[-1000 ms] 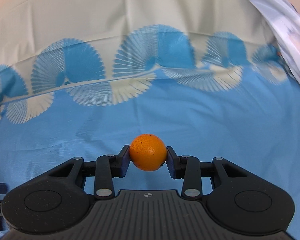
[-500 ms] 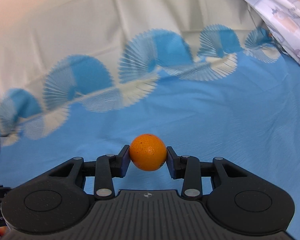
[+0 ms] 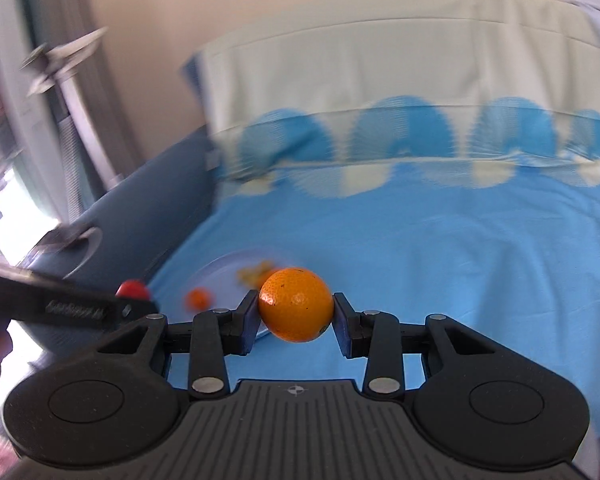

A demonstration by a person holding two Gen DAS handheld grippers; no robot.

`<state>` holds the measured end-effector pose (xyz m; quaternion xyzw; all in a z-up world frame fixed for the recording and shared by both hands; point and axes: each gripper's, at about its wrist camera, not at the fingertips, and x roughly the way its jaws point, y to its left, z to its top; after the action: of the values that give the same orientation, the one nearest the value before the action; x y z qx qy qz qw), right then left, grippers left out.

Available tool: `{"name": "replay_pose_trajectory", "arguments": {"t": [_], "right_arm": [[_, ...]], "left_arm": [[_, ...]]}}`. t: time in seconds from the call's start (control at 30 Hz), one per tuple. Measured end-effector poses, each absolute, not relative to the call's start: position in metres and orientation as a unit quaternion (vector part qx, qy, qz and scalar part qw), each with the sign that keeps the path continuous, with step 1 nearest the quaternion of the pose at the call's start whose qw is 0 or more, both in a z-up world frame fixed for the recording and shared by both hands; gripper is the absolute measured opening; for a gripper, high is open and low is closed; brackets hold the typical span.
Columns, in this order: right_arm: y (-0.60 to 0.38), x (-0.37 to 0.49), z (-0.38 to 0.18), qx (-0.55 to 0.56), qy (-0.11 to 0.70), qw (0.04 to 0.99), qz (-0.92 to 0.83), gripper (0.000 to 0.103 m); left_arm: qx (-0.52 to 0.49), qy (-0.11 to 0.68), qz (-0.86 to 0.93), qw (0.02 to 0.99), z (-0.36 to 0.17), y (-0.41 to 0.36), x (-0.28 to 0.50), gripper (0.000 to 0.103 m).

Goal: Organize fruits
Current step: 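Carry both fruits onto the blue plate and open both tools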

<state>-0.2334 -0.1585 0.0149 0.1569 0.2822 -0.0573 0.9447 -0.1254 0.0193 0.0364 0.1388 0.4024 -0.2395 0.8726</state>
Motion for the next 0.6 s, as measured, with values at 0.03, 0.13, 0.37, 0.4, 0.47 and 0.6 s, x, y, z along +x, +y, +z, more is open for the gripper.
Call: {"name": "replay_pose_trajectory", "arguments": {"t": [0.03, 0.13, 0.37, 0.4, 0.47, 0.6], "right_arm": [[-0.146, -0.236, 0.017, 0.152, 0.286, 0.945, -0.049, 0.040], [-0.117, -0.241, 0.022, 0.148, 0.298, 0.942, -0.030, 0.040], [-0.088, -0.250, 0.032, 0.124, 0.302, 0.944, -0.037, 0.040], [-0.085, -0.252, 0.033, 0.120, 0.302, 0.945, -0.038, 0.040], [-0.082, -0.253, 0.035, 0.113, 0.302, 0.946, -0.038, 0.040], [-0.074, -0.251, 0.037, 0.097, 0.303, 0.948, -0.034, 0.040]], "left_arm": [[0.130, 0.402, -0.240, 0.874, 0.039, 0.028, -0.129, 0.038], [0.101, 0.396, -0.240, 0.880, 0.047, 0.054, -0.135, 0.038], [0.062, 0.392, -0.234, 0.887, 0.056, 0.088, -0.142, 0.038], [0.058, 0.394, -0.233, 0.887, 0.055, 0.092, -0.141, 0.038], [0.050, 0.392, -0.230, 0.889, 0.056, 0.097, -0.141, 0.038], [0.040, 0.387, -0.227, 0.893, 0.057, 0.105, -0.142, 0.038]]}}
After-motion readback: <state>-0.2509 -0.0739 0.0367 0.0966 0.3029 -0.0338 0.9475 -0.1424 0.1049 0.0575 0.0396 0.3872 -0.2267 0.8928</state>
